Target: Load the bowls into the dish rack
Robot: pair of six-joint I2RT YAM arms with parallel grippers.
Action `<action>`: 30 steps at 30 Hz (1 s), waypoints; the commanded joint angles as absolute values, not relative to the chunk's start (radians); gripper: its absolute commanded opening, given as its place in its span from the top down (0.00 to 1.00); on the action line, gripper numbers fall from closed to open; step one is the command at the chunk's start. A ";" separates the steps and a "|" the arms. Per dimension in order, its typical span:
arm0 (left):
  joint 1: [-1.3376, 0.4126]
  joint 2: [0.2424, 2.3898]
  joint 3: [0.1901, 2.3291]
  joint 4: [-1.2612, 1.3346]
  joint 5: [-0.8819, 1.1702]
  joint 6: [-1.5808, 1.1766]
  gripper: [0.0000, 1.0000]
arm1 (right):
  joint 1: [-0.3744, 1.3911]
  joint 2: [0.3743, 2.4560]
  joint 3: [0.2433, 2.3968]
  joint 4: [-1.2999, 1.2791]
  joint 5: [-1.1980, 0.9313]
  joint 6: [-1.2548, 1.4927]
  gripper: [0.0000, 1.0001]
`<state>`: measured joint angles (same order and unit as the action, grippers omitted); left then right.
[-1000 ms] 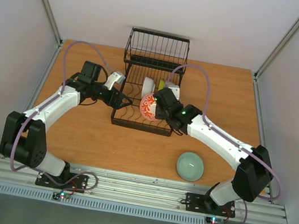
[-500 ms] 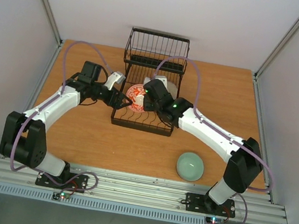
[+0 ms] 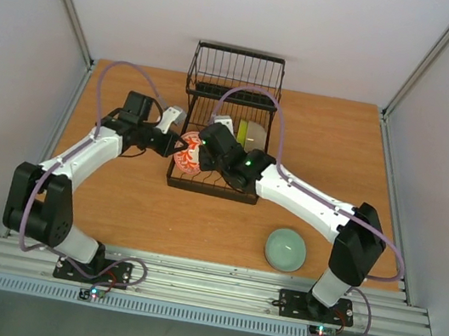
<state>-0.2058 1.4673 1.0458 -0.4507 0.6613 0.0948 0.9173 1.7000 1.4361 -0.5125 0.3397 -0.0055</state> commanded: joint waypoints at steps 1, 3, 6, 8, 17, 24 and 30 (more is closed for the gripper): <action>-0.219 1.466 1.078 -0.458 0.763 0.135 1.00 | 0.915 1.695 1.473 -0.453 0.348 -0.026 0.99; -0.218 1.464 1.076 -0.457 0.768 0.138 0.99 | 0.916 1.694 1.472 -0.451 0.350 -0.028 0.99; -0.219 1.458 1.070 -0.452 0.772 0.139 0.99 | 0.916 1.687 1.465 -0.444 0.349 -0.023 0.98; -0.219 1.454 1.065 -0.448 0.772 0.138 1.00 | 0.916 1.678 1.460 -0.443 0.351 -0.019 0.85; -0.219 1.478 1.074 -0.459 0.827 0.134 1.00 | 0.883 1.479 1.267 -0.306 0.245 0.072 0.06; -0.218 1.484 1.072 -0.458 0.915 0.133 1.00 | 0.812 1.347 1.075 -0.146 0.032 0.172 0.04; -0.218 1.477 1.064 -0.449 0.929 0.136 0.99 | 0.717 1.359 0.930 0.077 -0.254 0.305 0.01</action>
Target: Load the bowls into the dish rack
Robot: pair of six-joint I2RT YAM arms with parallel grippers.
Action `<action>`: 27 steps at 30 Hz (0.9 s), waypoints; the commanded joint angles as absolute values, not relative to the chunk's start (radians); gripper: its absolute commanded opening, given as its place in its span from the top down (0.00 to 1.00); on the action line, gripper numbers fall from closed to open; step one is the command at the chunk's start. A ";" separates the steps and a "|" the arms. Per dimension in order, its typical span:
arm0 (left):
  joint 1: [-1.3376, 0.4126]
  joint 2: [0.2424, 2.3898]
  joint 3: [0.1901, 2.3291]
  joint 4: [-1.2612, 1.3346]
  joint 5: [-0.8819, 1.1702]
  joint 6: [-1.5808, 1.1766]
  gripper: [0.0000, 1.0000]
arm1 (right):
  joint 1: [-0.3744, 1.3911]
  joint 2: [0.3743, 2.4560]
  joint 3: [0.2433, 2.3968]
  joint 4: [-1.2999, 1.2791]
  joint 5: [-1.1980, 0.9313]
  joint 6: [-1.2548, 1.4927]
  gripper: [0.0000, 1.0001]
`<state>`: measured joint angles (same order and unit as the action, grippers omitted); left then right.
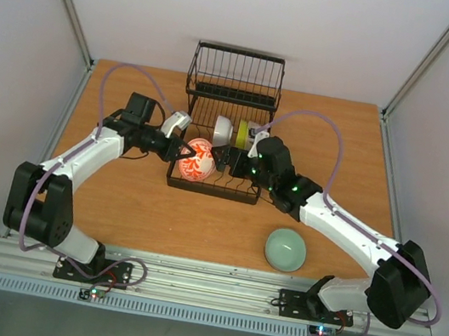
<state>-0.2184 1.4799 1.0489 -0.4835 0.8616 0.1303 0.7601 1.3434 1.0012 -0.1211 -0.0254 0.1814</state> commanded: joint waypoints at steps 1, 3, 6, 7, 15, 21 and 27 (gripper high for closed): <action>-0.219 1.475 1.063 -0.450 0.923 0.138 1.00 | 0.709 1.368 0.917 0.111 -0.284 0.321 0.01; -0.219 1.468 1.061 -0.452 0.910 0.142 1.00 | 0.701 1.391 0.903 0.163 -0.341 0.346 0.02; -0.218 1.464 1.062 -0.451 0.900 0.146 1.00 | 0.700 1.429 0.901 0.226 -0.414 0.373 0.02; -0.219 1.464 1.061 -0.450 0.898 0.146 1.00 | 0.698 1.441 0.899 0.251 -0.434 0.383 0.01; -0.219 1.469 1.063 -0.452 0.891 0.147 1.00 | 0.698 1.489 0.879 0.351 -0.504 0.442 0.02; -0.219 1.467 1.062 -0.451 0.875 0.149 0.99 | 0.699 1.480 0.867 0.350 -0.507 0.444 0.03; -0.219 1.463 1.062 -0.450 0.864 0.149 0.99 | 0.699 1.499 0.872 0.387 -0.558 0.455 0.45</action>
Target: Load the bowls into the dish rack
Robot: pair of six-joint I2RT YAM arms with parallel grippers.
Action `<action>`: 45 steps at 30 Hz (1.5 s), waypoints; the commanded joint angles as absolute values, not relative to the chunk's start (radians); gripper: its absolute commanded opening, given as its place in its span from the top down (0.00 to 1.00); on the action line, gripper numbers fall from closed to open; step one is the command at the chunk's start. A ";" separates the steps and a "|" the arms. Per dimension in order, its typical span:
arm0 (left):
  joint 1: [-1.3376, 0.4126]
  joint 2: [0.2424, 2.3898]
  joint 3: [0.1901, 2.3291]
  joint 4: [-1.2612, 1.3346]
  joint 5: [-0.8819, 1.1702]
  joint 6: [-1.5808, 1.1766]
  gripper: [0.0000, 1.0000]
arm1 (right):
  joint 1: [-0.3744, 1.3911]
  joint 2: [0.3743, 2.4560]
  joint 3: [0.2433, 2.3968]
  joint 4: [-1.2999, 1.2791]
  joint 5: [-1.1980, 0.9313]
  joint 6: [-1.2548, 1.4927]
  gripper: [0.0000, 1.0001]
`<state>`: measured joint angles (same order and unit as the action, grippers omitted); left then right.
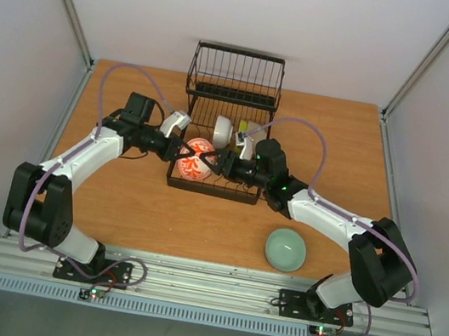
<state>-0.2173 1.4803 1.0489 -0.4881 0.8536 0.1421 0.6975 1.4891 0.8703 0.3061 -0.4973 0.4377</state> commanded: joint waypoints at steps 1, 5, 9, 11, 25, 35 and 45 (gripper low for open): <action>-0.219 1.462 1.063 -0.450 0.859 0.148 0.99 | 0.698 1.503 0.874 0.385 -0.558 0.459 0.64; -0.219 1.461 1.064 -0.451 0.848 0.146 1.00 | 0.698 1.512 0.883 0.374 -0.554 0.452 0.99; -0.219 1.464 1.073 -0.464 0.826 0.146 1.00 | 0.699 1.513 0.891 0.359 -0.550 0.440 0.99; -0.219 1.462 1.072 -0.462 0.820 0.146 1.00 | 0.698 1.510 0.895 0.347 -0.542 0.431 0.99; -0.219 1.449 1.061 -0.448 0.840 0.143 0.99 | 0.699 1.496 0.868 0.415 -0.574 0.417 0.10; -0.185 1.426 1.034 -0.406 0.988 0.135 0.99 | 0.699 1.472 0.833 0.465 -0.603 0.424 0.01; -0.163 1.315 0.960 -0.300 0.937 0.110 1.00 | 0.699 1.436 0.846 0.289 -0.516 0.370 0.01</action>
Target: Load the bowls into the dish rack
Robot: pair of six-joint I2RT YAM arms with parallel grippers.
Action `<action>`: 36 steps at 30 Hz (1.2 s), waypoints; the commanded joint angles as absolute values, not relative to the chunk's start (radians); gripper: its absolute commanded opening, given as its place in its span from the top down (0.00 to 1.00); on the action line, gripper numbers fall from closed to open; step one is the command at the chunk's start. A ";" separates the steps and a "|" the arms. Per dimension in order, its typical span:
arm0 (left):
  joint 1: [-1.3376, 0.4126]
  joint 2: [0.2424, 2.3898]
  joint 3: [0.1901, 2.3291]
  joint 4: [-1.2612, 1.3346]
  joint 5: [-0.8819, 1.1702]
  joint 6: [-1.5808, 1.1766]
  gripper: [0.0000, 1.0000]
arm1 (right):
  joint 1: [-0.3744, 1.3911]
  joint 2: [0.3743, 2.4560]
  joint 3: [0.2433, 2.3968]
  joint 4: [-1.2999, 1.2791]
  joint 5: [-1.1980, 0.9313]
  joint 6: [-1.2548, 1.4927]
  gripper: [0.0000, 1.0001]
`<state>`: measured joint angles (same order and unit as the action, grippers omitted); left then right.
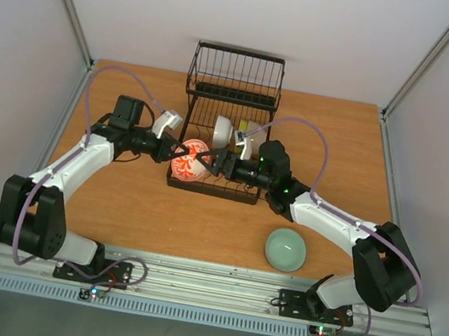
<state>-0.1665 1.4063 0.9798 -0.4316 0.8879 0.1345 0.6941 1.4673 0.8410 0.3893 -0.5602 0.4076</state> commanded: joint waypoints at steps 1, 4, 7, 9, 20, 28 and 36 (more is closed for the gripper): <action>-0.163 1.301 0.952 -0.291 0.928 0.108 1.00 | 0.699 1.428 0.846 0.271 -0.500 0.362 0.02; -0.163 1.272 0.937 -0.277 0.916 0.108 0.99 | 0.699 1.410 0.855 0.203 -0.461 0.337 0.01; -0.163 1.272 0.936 -0.276 0.919 0.107 1.00 | 0.699 1.407 0.853 0.198 -0.467 0.333 0.02; -0.163 1.282 0.939 -0.277 0.927 0.106 1.00 | 0.699 1.414 0.849 0.217 -0.483 0.340 0.01; -0.163 1.308 0.953 -0.295 0.954 0.104 0.99 | 0.699 1.491 0.843 0.460 -0.635 0.454 0.03; -0.163 1.317 0.961 -0.300 0.926 0.097 1.00 | 0.698 1.530 0.870 0.538 -0.710 0.508 0.41; -0.163 1.314 0.968 -0.311 0.931 0.098 1.00 | 0.699 1.502 0.881 0.451 -0.672 0.461 0.99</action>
<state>-0.1673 1.3170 0.9348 -0.3664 0.8639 0.1051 0.6956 1.5314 0.8436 0.4442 -0.6437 0.4839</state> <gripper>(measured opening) 0.080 0.627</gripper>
